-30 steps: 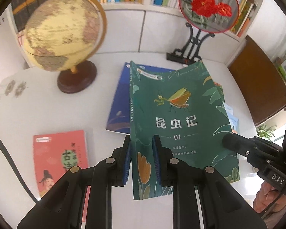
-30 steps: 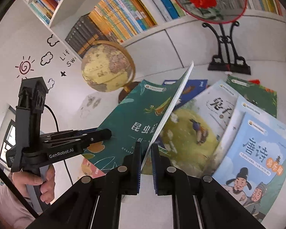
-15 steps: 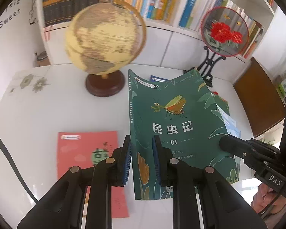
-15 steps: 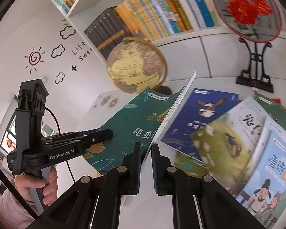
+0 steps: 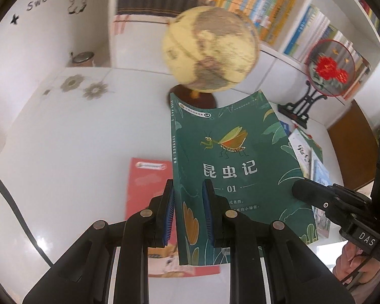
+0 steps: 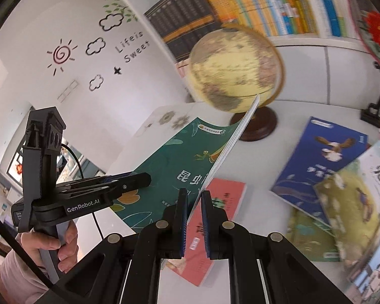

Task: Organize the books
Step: 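Lower the green book flat onto the red book with both grippers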

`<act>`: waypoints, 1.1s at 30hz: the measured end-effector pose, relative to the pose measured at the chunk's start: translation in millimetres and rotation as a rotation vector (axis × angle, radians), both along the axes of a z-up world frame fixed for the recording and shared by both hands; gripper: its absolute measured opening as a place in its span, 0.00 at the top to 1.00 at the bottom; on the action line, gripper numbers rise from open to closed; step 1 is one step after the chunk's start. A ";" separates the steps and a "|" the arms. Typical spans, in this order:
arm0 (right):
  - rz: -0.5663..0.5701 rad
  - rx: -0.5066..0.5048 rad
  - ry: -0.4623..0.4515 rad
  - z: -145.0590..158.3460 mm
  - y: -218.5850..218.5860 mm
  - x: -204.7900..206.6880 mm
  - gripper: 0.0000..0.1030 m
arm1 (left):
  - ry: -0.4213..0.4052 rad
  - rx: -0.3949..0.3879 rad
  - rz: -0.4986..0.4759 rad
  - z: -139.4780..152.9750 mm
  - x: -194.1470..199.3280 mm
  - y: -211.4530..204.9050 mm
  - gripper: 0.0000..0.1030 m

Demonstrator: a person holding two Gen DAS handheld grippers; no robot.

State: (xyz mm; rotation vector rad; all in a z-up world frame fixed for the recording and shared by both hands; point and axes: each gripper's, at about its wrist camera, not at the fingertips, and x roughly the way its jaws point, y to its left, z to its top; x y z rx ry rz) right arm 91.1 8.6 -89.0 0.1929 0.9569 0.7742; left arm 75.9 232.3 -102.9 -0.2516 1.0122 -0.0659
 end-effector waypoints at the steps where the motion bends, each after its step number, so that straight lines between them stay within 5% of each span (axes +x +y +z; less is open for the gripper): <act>1: 0.007 -0.001 0.002 -0.7 5.5 -0.4 0.90 | 0.003 -0.001 0.008 -1.6 -1.3 4.7 0.83; 12: 0.049 -0.033 0.058 -28.3 42.9 -13.2 0.90 | 0.077 -0.026 0.033 -40.7 -20.6 32.6 0.83; 33: 0.000 -0.127 0.247 -116.2 38.2 -24.5 0.90 | 0.243 -0.071 0.061 -121.3 -41.4 44.5 0.83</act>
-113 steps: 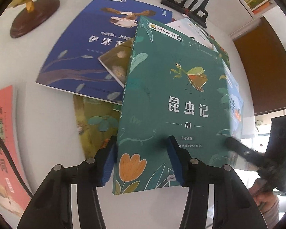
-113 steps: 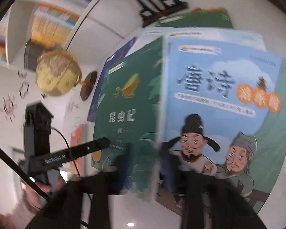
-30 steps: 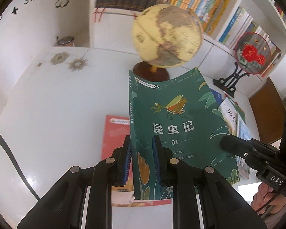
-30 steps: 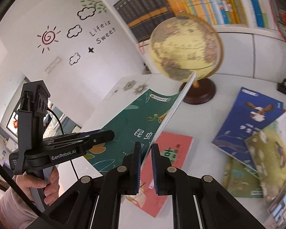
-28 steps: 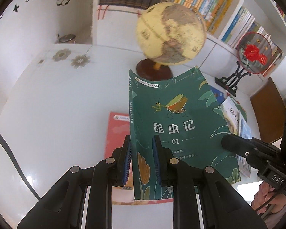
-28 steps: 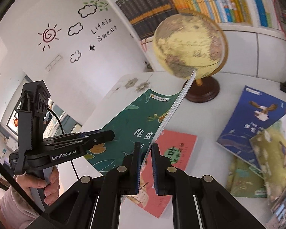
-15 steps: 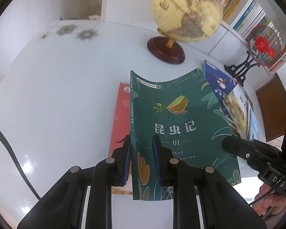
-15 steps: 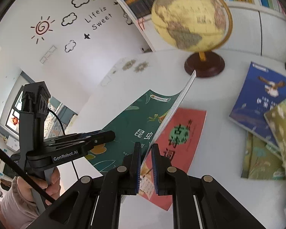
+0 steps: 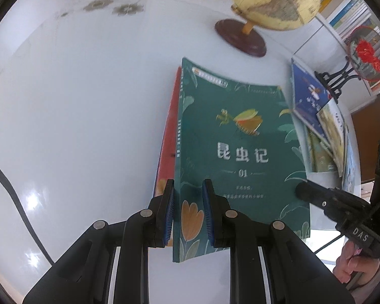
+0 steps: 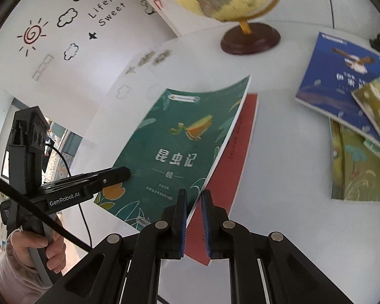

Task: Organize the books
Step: 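Lower the green book flat onto the red book with both grippers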

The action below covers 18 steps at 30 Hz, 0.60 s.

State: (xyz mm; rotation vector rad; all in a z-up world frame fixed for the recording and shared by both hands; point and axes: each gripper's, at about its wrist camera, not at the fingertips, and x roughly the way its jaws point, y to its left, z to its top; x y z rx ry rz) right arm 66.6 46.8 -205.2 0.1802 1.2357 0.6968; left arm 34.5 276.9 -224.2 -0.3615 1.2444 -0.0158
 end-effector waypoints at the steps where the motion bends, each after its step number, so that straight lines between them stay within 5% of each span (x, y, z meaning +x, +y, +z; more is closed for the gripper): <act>1: -0.004 -0.006 0.005 -2.6 0.0 0.8 0.90 | 0.008 0.001 -0.001 -3.2 -0.7 0.1 0.83; 18: -0.035 -0.051 0.096 -31.3 2.1 4.8 0.89 | 0.048 0.030 0.020 -18.4 0.5 1.5 0.76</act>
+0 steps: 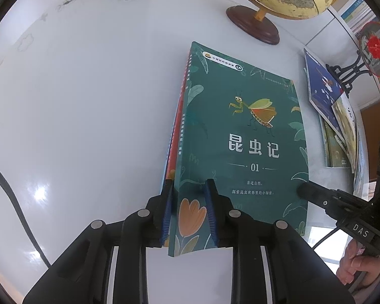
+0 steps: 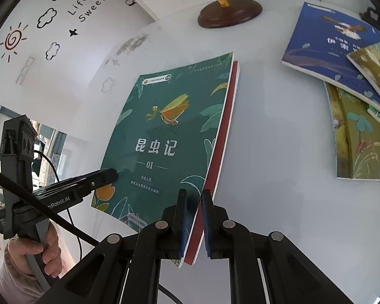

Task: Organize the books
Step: 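Lower the green book flat onto the red book with both grippers, then open both grippers and move them back toward the remaining books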

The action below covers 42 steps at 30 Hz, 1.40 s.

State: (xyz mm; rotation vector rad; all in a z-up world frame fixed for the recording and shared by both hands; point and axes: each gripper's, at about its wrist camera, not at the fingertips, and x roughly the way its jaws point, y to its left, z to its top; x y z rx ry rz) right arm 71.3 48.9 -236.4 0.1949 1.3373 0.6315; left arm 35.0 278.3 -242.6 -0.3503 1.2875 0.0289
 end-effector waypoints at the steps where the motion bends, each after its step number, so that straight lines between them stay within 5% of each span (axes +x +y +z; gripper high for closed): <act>1: 0.000 0.000 0.006 -1.4 -0.6 -0.2 0.89 | 0.001 0.008 0.000 -0.1 1.0 -1.1 0.74; 6: -0.002 -0.009 0.013 -7.3 0.6 -1.2 0.87 | 0.028 0.087 -0.023 -2.8 5.1 -8.4 0.67; 9: -0.023 0.001 0.030 -7.8 -2.3 -0.3 0.83 | 0.056 0.135 -0.024 -3.1 10.1 -9.2 0.48; 11: -0.038 -0.022 0.067 -10.8 -5.3 1.4 0.55 | 0.086 0.177 -0.020 -3.5 13.2 -8.7 0.36; 13: -0.047 -0.008 0.068 -7.8 -10.1 0.8 0.50 | 0.089 0.186 -0.021 -1.1 14.1 -9.3 0.36; 19: -0.049 -0.046 -0.001 16.6 -31.7 -2.4 0.49 | 0.032 0.183 -0.025 24.3 24.6 -24.9 0.36; 31: -0.088 -0.185 -0.353 131.0 -108.5 15.4 0.49 | -0.233 0.192 -0.139 119.4 61.6 -119.1 0.36; 35: -0.133 -0.252 -0.473 159.3 -138.1 13.1 0.49 | -0.323 0.193 -0.178 140.7 72.5 -158.0 0.26; 42: -0.211 -0.300 -0.532 171.1 -182.8 6.7 0.49 | -0.383 0.216 -0.282 154.4 79.8 -230.5 0.26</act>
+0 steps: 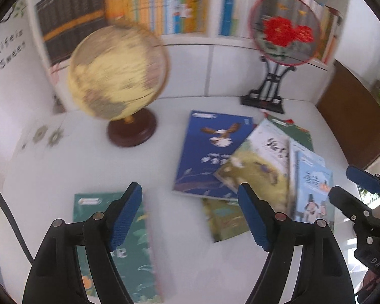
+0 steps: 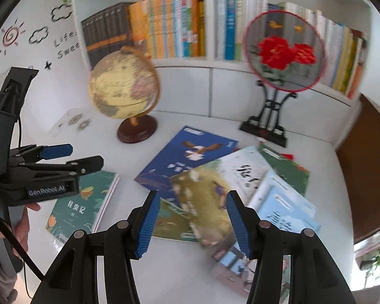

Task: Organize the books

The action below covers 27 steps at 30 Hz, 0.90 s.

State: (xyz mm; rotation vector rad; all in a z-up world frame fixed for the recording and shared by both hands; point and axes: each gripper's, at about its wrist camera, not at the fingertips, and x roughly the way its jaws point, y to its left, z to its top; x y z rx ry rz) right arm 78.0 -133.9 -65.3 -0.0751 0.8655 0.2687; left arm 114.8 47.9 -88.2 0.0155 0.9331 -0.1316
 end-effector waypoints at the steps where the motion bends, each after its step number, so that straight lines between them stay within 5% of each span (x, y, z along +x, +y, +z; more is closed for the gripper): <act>1: -0.017 0.010 -0.004 0.4 -7.8 -0.6 0.49 | -0.006 0.004 -0.008 0.8 0.6 -6.7 0.26; 11: -0.118 0.045 -0.032 -6.9 -64.1 -6.0 0.31 | 0.029 0.024 -0.073 -8.5 10.6 -71.8 0.21; 27: -0.306 0.185 0.233 -92.0 -151.5 -22.2 0.31 | 0.155 0.118 -0.229 -67.0 8.2 -150.1 0.21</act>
